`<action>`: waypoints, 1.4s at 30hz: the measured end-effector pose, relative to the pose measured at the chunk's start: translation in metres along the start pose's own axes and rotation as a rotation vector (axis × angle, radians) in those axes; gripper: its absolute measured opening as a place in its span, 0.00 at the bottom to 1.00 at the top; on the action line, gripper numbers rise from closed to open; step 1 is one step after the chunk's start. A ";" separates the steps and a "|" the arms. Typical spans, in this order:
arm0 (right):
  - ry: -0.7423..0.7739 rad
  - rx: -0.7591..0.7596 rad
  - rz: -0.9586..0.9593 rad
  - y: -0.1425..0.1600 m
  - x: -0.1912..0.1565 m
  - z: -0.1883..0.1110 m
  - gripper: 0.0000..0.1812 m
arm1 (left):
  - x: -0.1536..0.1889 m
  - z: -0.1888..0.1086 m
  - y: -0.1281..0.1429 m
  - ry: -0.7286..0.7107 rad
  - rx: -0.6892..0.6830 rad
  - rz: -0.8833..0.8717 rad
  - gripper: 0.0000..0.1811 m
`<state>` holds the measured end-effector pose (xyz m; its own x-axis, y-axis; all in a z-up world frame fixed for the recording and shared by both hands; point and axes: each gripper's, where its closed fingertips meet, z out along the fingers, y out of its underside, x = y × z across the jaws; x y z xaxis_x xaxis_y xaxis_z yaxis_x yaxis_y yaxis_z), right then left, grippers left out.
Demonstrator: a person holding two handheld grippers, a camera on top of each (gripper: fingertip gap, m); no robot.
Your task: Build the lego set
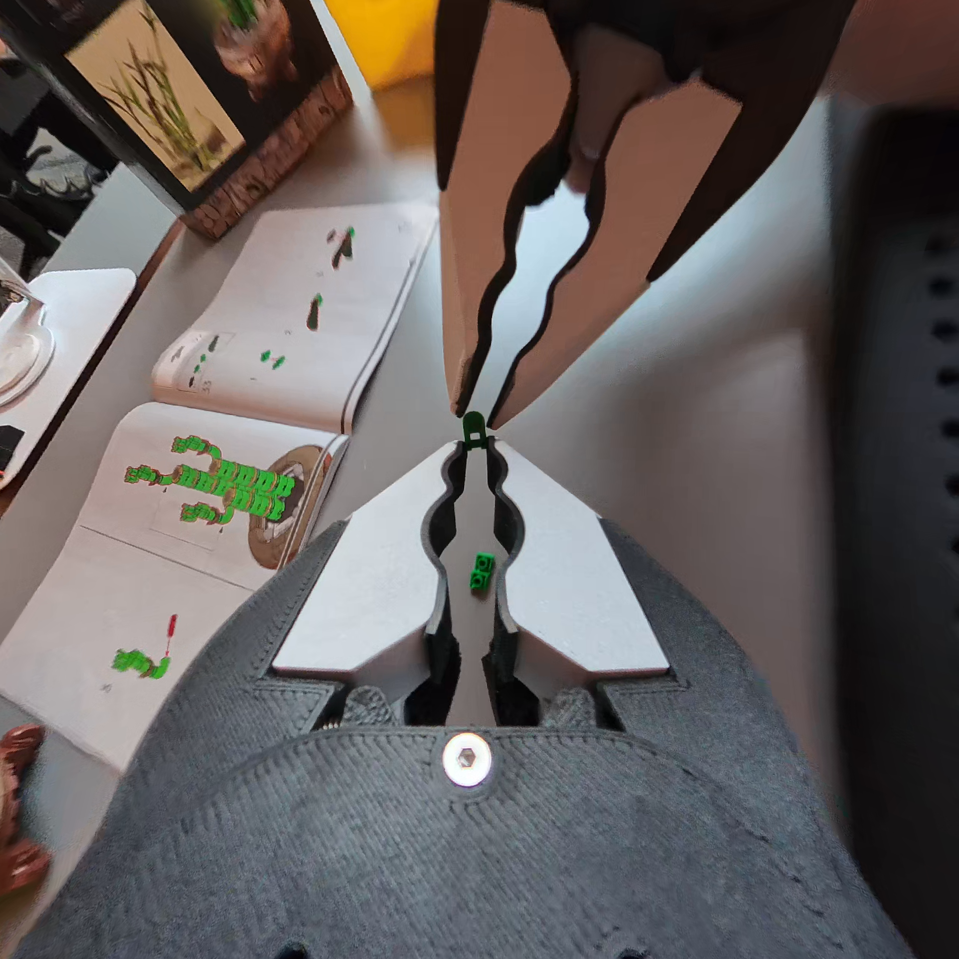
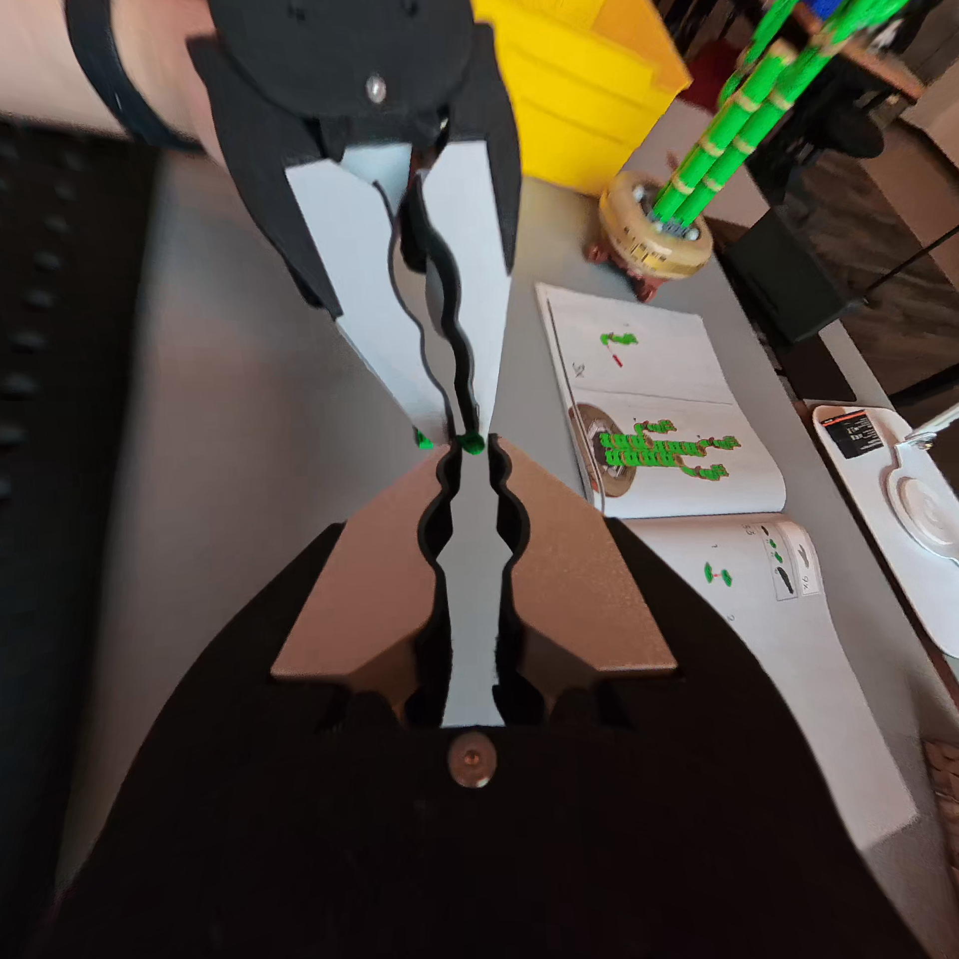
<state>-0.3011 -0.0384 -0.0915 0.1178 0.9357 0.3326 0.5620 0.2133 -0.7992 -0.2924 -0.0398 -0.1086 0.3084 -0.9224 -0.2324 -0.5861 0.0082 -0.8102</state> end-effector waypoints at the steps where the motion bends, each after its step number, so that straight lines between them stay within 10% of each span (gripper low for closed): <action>1: -0.011 0.065 0.050 -0.009 0.004 -0.006 0.07 | -0.001 -0.005 -0.010 0.025 0.062 -0.058 0.04; 11: -0.286 0.766 0.581 -0.083 0.028 -0.068 0.08 | -0.009 -0.062 -0.086 0.387 0.662 -0.532 0.03; 42: -0.339 0.813 0.601 -0.097 0.015 -0.067 0.02 | 0.003 -0.073 -0.104 0.426 0.790 -0.494 0.03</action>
<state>-0.2987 -0.0642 0.0246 -0.1104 0.9524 -0.2842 -0.2428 -0.3031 -0.9215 -0.2851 -0.0717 0.0136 -0.0006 -0.9510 0.3090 0.2433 -0.2999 -0.9224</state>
